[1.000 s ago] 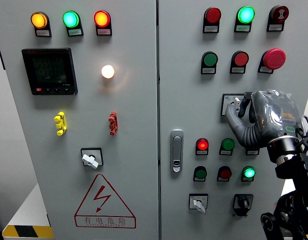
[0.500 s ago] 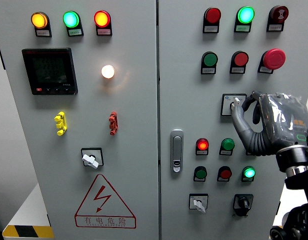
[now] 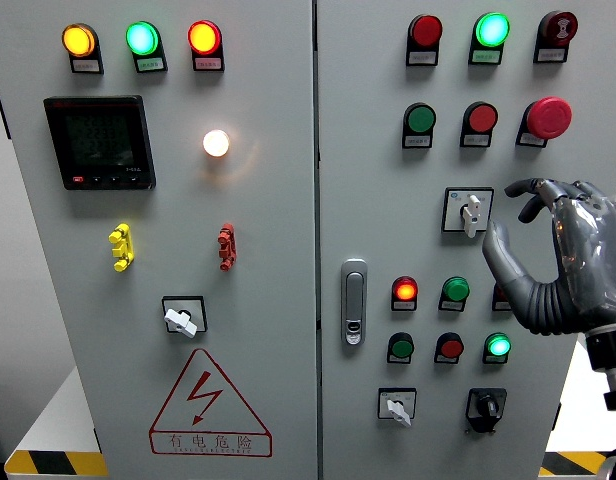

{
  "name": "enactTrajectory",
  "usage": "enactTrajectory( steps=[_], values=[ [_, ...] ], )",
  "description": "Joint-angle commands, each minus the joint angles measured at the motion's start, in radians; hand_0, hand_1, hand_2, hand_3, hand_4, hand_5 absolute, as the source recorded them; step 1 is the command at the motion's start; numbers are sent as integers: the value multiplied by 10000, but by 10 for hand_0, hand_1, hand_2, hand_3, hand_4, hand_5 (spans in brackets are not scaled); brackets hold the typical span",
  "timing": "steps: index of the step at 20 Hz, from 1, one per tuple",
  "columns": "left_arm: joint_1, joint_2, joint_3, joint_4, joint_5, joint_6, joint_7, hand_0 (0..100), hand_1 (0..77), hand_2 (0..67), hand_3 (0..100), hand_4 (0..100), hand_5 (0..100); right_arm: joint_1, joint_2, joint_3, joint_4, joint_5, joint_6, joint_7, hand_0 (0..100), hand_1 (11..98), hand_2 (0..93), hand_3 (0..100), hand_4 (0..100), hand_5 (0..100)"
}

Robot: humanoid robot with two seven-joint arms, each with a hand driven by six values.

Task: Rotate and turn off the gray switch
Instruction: 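Open the right hand and pull it back from the switch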

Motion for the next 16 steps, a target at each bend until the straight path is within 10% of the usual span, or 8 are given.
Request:
enactTrajectory(
  steps=[1, 5, 7, 12, 16],
  values=[
    [3, -1, 0, 0, 0, 0, -1, 0, 0, 133, 183, 95, 117, -193, 2, -25, 298, 0, 18, 166, 602, 364, 274, 362, 236, 522],
    [3, -1, 0, 0, 0, 0, -1, 0, 0, 132, 183, 95, 117, -882, -13, 21, 1202, -31, -13, 642, 489, 351, 211, 257, 137, 374],
    [3, -1, 0, 0, 0, 0, -1, 0, 0, 132, 183, 95, 118, -1220, -14, 37, 1479, -61, -13, 658, 0, 388, 178, 230, 129, 327],
    [3, -1, 0, 0, 0, 0, -1, 0, 0, 132, 183, 95, 117, -1880, -29, 21, 2017, -382, -104, 993, 0, 440, 122, 179, 116, 272],
    [3, -1, 0, 0, 0, 0, -1, 0, 0, 132, 183, 94, 118, -2494, -44, 37, 2063, -614, -1040, 1776, 0, 443, 114, 167, 105, 245]
  ],
)
